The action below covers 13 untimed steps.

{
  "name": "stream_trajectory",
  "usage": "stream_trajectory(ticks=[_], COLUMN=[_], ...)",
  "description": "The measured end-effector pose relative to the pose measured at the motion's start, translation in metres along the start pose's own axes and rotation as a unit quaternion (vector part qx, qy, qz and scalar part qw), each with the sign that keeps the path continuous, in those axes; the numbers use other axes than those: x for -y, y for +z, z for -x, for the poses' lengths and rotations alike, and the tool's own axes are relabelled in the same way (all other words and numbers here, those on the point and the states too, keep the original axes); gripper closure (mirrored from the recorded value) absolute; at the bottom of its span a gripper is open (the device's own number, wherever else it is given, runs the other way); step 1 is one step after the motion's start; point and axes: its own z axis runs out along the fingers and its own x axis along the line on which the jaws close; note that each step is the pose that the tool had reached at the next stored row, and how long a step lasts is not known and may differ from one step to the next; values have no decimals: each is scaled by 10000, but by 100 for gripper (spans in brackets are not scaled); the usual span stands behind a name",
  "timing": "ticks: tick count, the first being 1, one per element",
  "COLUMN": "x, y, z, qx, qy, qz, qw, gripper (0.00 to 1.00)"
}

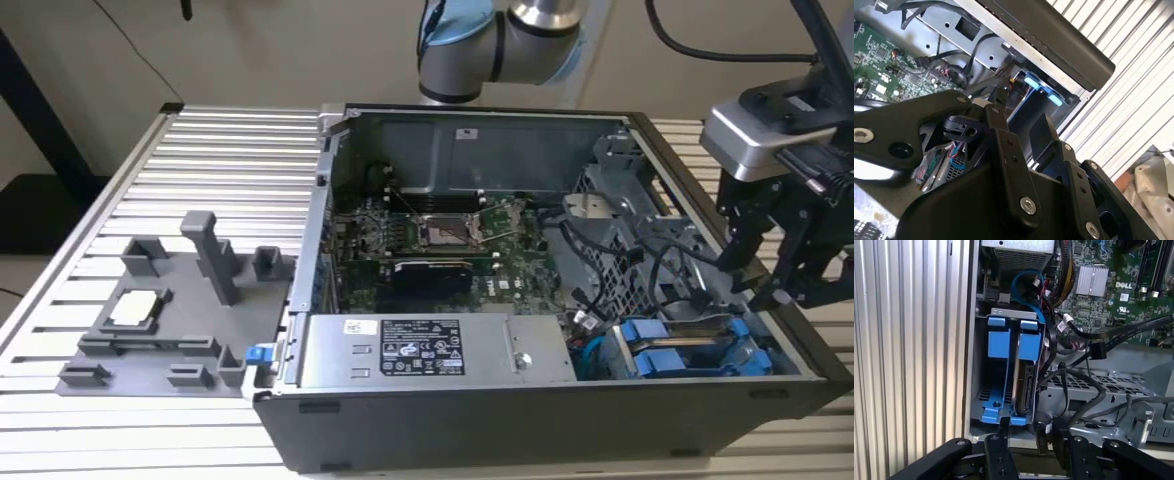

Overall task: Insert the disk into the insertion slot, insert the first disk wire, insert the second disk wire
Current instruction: 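Insert the first disk wire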

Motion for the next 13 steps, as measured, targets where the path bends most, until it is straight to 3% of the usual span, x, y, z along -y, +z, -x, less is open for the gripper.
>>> stream_trajectory(ticks=[5,13], x=[66,79], y=[16,28], z=[0,62], qx=[18,26], qy=[-62,-65], qz=[0,-1], qw=[10000,10000], gripper=[53,53])
